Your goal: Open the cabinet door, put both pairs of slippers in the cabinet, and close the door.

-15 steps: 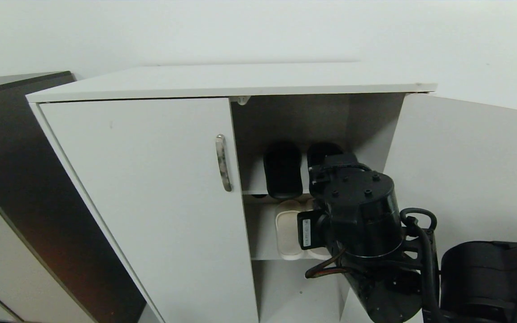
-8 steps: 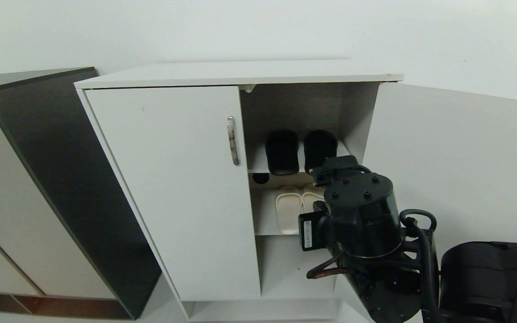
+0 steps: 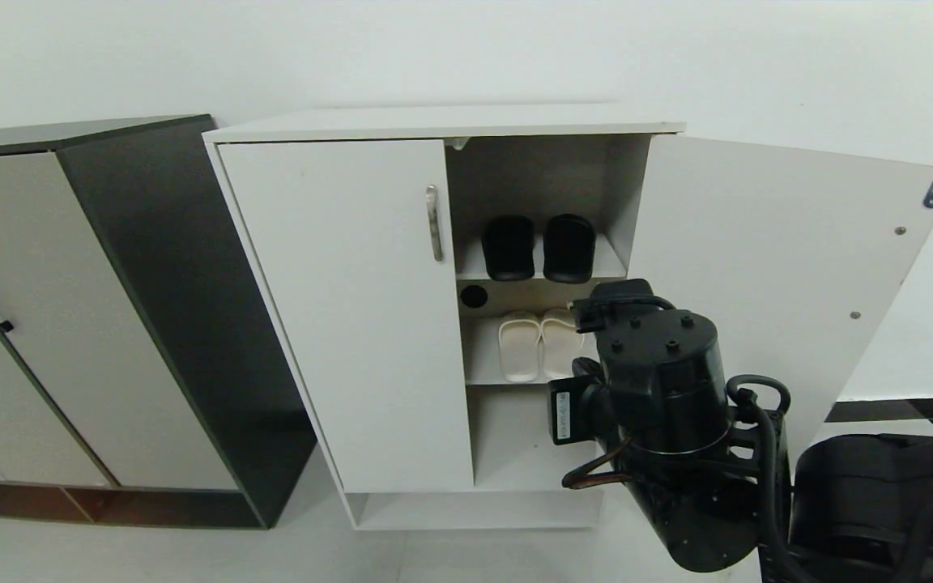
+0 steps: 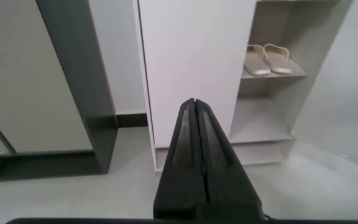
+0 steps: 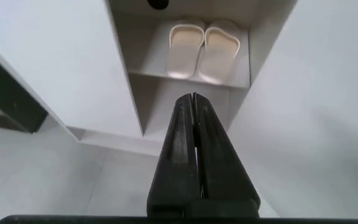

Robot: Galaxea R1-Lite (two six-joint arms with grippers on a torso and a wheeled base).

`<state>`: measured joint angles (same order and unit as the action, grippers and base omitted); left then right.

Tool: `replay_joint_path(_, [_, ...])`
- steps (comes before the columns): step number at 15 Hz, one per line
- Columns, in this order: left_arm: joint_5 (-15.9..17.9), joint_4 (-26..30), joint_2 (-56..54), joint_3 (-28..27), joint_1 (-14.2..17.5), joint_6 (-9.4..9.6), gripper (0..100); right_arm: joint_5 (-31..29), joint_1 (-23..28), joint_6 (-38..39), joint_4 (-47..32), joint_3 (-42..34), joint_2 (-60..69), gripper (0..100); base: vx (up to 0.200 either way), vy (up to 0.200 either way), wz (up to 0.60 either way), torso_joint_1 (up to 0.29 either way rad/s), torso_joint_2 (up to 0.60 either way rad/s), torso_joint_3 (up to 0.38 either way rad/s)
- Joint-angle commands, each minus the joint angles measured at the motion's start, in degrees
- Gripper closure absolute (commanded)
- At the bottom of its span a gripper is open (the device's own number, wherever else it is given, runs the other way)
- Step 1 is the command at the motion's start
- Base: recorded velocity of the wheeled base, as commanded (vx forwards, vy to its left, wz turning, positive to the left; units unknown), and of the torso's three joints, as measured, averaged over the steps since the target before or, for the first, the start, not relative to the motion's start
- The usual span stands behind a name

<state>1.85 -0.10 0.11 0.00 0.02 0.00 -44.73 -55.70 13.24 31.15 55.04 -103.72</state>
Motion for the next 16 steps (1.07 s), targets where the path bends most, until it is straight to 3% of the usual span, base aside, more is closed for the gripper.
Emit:
replay_joint_path(1, [-0.01,0.01,-0.02,0.0,-0.02,0.0,100,-0.01,0.33,-0.32,0.14,-0.55,-0.61,100,0.0,0.0,0.0,0.0,0.0,0.0])
replay_joint_path(16, [-0.1,0.01,-0.02,0.0,-0.02,0.09,100,0.69,0.86,-0.23,1.11,-1.95,-0.96,100,0.0,0.0,0.0,0.0,0.0,0.0])
